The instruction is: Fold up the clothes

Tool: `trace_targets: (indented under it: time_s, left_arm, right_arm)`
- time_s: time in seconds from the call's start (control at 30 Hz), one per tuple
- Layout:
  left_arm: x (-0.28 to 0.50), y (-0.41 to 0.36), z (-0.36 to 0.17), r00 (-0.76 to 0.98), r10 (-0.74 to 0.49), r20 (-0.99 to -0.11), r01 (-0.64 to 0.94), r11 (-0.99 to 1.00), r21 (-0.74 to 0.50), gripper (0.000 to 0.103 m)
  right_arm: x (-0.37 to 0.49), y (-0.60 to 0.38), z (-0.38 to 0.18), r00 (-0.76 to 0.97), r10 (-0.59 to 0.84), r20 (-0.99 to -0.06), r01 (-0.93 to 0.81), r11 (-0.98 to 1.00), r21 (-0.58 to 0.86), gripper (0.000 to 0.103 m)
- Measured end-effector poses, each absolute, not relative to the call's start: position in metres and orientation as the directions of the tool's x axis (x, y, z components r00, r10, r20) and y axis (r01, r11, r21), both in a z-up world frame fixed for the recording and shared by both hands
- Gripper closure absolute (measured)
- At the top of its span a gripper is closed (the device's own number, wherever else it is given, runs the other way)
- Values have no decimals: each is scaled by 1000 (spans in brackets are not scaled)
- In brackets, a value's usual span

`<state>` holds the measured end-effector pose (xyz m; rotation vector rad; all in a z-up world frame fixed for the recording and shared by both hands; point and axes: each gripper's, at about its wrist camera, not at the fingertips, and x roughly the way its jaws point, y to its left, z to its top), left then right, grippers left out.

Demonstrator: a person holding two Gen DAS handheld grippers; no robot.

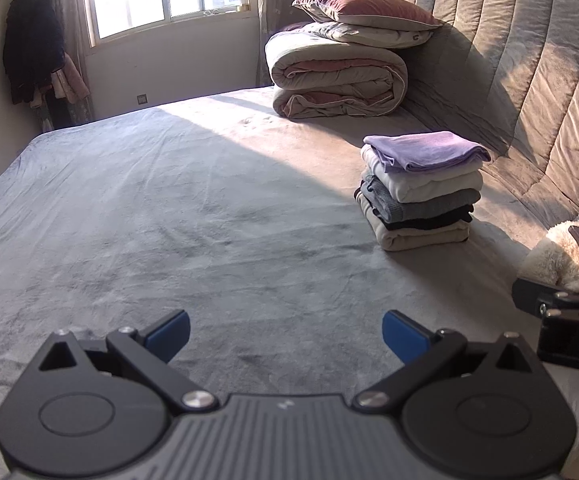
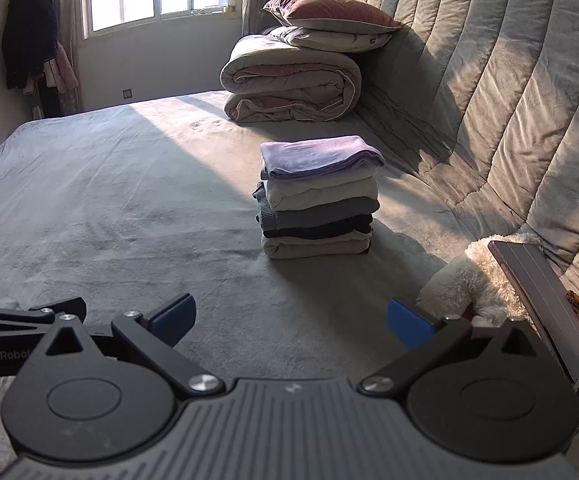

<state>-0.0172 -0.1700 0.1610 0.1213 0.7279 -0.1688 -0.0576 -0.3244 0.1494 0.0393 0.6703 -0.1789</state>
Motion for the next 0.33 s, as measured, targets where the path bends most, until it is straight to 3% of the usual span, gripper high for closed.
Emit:
trace_targets:
  time_s: [0.33]
  left_arm:
    - [-18,-143,152,734,-92,-673,173,984,53,1]
  right_arm:
    - [-57,-291,143,773,-114,-624,116,992,-37,0]
